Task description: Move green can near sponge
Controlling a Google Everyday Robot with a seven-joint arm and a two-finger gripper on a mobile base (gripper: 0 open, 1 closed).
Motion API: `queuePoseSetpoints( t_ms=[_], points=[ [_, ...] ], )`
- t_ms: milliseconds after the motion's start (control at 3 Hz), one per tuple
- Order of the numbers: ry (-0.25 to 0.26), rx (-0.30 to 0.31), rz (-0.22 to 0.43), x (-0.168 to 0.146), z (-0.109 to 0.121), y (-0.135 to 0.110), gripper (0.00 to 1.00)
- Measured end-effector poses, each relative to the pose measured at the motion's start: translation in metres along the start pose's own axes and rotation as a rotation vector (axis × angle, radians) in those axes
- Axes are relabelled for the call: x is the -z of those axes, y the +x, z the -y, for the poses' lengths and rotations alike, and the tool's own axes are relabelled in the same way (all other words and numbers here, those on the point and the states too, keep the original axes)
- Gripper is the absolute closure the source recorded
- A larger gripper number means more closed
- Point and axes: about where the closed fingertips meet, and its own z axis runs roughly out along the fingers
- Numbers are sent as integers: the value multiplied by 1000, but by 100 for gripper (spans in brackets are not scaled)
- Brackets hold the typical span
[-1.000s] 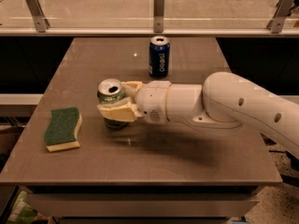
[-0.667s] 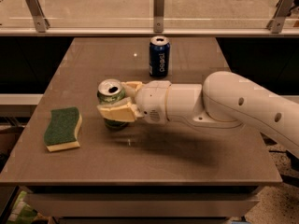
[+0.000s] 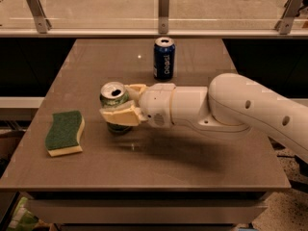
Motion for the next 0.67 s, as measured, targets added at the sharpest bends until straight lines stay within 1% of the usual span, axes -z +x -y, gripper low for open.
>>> queuePoseSetpoints(
  t_ms=[667],
  points=[
    [-6,6,-1,-3,-3,-3,12]
  ],
)
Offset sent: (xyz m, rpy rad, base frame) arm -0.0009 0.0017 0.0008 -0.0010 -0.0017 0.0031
